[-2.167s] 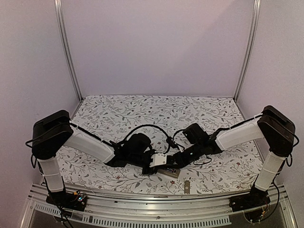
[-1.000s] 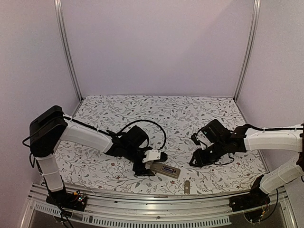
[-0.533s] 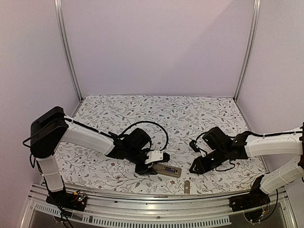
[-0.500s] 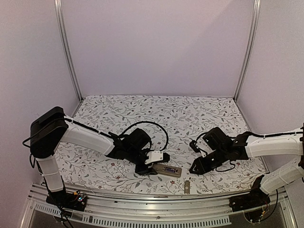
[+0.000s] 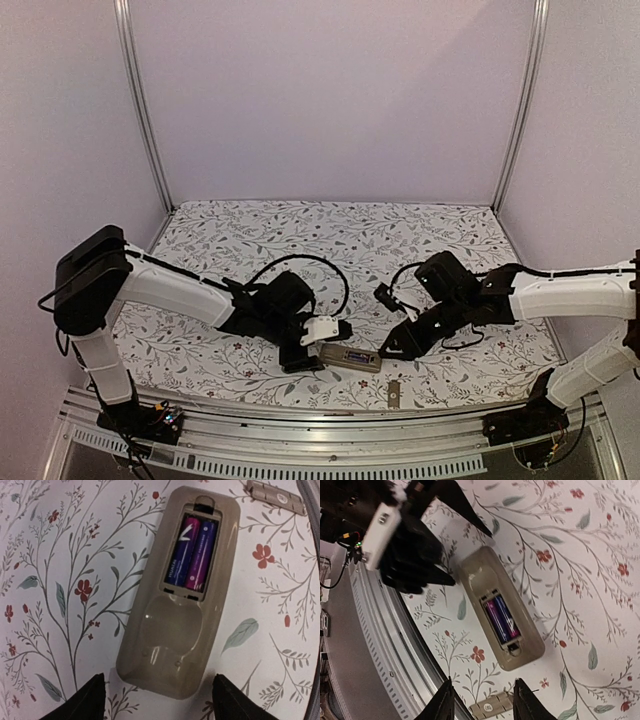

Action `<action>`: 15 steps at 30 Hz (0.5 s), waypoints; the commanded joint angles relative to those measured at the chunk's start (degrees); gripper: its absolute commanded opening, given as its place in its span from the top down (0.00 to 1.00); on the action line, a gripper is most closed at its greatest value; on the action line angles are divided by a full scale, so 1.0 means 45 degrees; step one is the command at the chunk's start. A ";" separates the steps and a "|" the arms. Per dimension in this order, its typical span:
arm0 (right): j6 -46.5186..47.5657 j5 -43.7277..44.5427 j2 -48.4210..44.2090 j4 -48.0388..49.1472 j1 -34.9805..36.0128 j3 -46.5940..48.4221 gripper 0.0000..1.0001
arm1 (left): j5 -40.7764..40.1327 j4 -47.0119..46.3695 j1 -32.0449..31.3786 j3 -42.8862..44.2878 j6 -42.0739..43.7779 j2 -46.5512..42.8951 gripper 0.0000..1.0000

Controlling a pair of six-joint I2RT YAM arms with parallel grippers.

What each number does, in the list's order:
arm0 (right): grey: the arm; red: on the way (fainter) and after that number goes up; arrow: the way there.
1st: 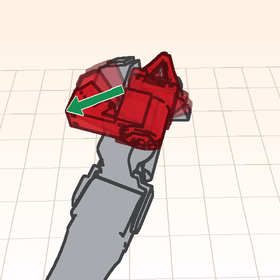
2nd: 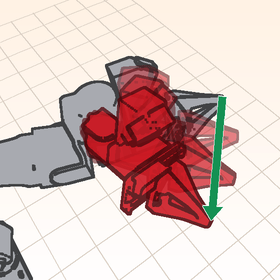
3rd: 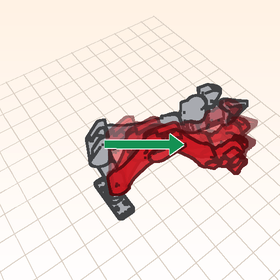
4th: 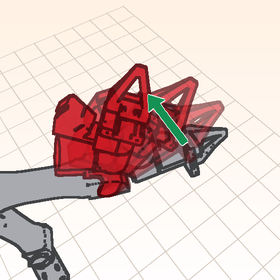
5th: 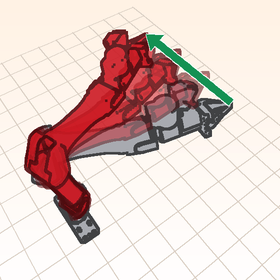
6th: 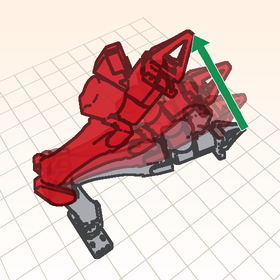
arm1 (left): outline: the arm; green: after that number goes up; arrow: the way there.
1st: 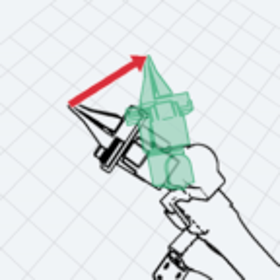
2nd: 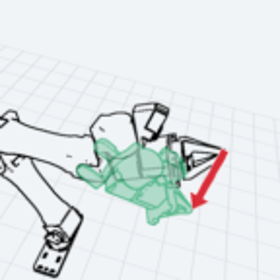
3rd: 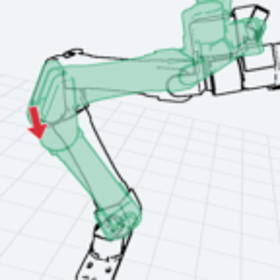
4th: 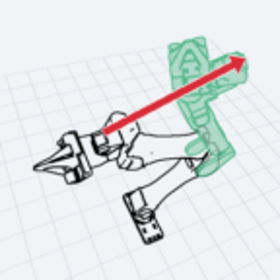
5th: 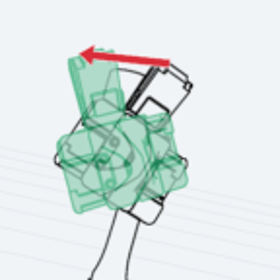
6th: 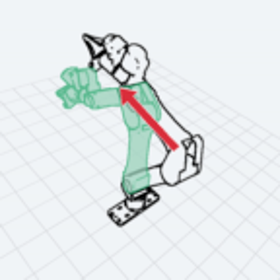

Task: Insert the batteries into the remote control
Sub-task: Pick up the battery cover at the center of the board.

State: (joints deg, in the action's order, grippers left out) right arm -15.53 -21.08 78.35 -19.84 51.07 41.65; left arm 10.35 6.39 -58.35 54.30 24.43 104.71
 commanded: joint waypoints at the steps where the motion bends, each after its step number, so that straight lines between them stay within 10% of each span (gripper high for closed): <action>1: 0.4165 -0.0521 0.0033 -0.0715 0.0351 0.2348 0.61 | -0.0415 0.0750 -0.0031 -0.0484 -0.0361 -0.1367 0.24; 9: 1.1584 -0.0607 -0.0052 -0.3413 0.0351 0.2048 0.62 | -0.0959 0.0133 0.0307 -0.1449 -0.1040 -0.3969 0.23; 15: 1.2344 0.0145 0.1004 -0.2930 0.0379 0.1187 0.64 | -0.1894 -0.0925 0.0697 -0.1903 -0.1084 -0.5413 0.18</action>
State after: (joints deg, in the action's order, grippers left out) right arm 32.67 -22.79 79.13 -31.44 52.45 48.03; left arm 4.69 5.89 -57.12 46.98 20.69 83.15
